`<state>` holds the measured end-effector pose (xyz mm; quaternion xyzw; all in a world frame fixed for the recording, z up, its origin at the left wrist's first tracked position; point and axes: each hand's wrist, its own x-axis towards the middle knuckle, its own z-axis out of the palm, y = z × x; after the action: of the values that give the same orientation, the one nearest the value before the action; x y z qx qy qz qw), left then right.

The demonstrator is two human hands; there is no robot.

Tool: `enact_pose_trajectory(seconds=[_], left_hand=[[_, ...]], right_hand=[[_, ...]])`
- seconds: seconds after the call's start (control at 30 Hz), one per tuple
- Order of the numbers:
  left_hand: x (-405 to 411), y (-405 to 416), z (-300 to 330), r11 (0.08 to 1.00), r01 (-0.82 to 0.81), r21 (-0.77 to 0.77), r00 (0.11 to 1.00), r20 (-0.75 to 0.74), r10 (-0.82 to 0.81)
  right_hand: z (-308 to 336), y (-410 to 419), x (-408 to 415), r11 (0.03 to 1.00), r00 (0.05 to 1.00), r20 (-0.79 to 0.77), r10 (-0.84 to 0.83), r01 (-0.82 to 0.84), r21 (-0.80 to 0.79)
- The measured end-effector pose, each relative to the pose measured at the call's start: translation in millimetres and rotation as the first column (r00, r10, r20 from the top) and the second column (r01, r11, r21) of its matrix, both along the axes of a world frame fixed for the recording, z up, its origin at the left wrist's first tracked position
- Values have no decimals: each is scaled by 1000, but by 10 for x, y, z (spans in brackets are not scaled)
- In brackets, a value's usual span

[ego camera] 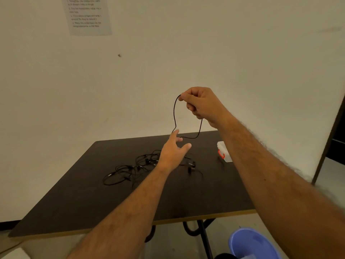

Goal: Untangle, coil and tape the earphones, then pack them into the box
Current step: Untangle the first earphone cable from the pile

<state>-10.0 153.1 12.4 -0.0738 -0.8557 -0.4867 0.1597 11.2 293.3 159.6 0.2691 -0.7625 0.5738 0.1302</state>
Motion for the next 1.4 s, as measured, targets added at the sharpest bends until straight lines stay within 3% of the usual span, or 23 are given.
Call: enact_pose_trajectory(seconds=[0.33, 0.47, 0.63, 0.8, 0.93, 1.07, 1.17, 1.23, 1.3, 1.4], left_hand=[[677, -154, 701, 997, 6, -73, 969, -244, -23], [1009, -157, 1046, 999, -34, 17, 931, -363, 38], [1444, -117, 1587, 985, -66, 162, 864, -484, 137], [1828, -28, 2071, 991, -35, 129, 874, -478, 93], [2028, 16, 2370, 984, 12, 178, 818, -568, 93], [2136, 0, 2510, 957, 112, 269, 808, -585, 70], [2125, -47, 2461, 947, 202, 249, 836, -547, -35], [2112, -74, 2391, 943, 242, 228, 855, -510, -97], [2116, -91, 2319, 947, 245, 208, 871, -476, -120], [2147, -93, 2261, 962, 217, 167, 887, -446, -122]], right_hand=[[625, -25, 767, 997, 985, -171, 5, -18, -74], [830, -23, 1032, 995, 955, -278, -100, 98, -22], [1099, 37, 1403, 994, 940, -330, -84, 101, 33], [1463, 56, 1717, 989, 902, -423, -88, 129, 68], [1698, 102, 1873, 970, 872, -489, -32, 145, 193], [1777, 158, 1849, 867, 811, -570, -132, 373, 329], [1741, 254, 1705, 610, 653, -660, -372, 707, 357], [1668, 291, 1660, 534, 611, -632, -477, 772, 344], [1624, 289, 1648, 622, 686, -555, -472, 704, 342], [1595, 208, 1789, 878, 895, -342, -285, 387, 282]])
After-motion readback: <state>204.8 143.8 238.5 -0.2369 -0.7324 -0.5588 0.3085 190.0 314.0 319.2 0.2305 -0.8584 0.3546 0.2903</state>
